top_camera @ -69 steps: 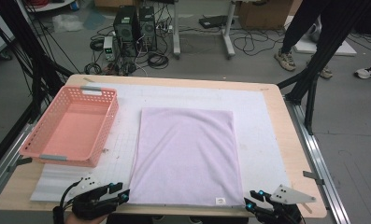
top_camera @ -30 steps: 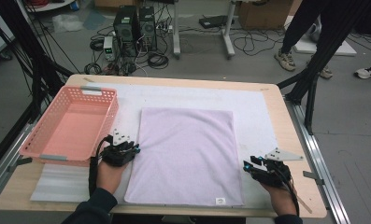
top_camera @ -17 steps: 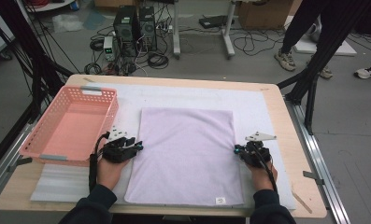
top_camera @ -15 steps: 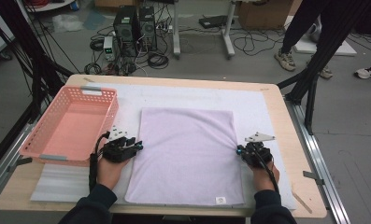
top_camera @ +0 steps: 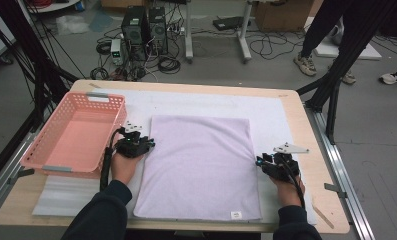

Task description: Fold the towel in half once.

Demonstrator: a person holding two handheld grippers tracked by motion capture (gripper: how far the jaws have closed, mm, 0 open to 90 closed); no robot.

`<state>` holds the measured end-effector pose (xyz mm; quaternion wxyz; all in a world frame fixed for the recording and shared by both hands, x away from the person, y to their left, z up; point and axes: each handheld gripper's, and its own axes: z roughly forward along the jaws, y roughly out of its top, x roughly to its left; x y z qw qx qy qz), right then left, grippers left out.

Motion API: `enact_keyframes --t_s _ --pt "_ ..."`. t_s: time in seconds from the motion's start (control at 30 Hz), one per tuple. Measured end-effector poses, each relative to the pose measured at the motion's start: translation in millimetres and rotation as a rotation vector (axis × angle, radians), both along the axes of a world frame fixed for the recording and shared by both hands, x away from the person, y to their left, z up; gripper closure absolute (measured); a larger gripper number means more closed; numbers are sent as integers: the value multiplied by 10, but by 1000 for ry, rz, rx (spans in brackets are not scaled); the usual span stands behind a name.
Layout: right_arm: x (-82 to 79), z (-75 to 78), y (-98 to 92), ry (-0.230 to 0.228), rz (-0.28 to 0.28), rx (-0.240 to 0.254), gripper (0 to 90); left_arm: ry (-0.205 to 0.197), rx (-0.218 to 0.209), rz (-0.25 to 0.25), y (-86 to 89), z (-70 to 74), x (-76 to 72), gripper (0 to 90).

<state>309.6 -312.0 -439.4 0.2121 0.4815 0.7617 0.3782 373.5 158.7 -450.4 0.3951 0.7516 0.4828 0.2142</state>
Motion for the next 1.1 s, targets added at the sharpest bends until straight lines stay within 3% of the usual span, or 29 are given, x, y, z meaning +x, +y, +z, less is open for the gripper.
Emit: enact_keyframes --t_s 0.07,0.1,0.2,0.27,0.33,0.4,0.5,0.57,0.6,0.63,0.7,0.77,0.83,0.87,0.97,1.1 --pt "0 2 9 -3 9 0 672 -41 88 32 -6 19 -16 844" --pt "-1 3 16 -3 9 -1 672 -45 102 57 7 15 -10 865" --pt "7 2 28 -8 9 8 652 -28 74 67 28 2 -1 855" --pt "35 2 36 -10 0 27 603 -28 71 65 32 14 -13 753" --pt "96 0 45 -7 -23 66 560 -5 11 76 80 46 -24 602" --pt "175 -2 68 -2 -39 77 553 10 -25 43 99 64 -40 536" --pt "328 -8 141 16 -41 80 631 27 -34 7 60 79 -73 494" --pt "432 -36 192 51 -60 20 734 20 -23 -15 24 86 -89 486" --pt "476 -68 194 77 -62 10 731 21 -24 -27 15 90 -95 486" --pt "489 -78 177 81 -69 35 715 16 -26 -37 5 90 -99 485" --pt "476 -65 152 75 -96 14 670 13 -48 -54 11 94 -102 463" --pt "446 -59 126 68 -129 -14 619 5 -97 -74 30 107 -108 438" --pt "400 -56 50 57 -136 21 587 -14 -153 -106 47 143 -135 399" --pt "354 -47 -14 43 -126 55 565 -24 -171 -121 51 154 -145 386" --pt "230 6 -132 6 -84 76 483 -73 -247 -177 69 169 -224 327" --pt "66 122 -258 -73 -32 88 379 -103 -275 -218 68 178 -300 190"
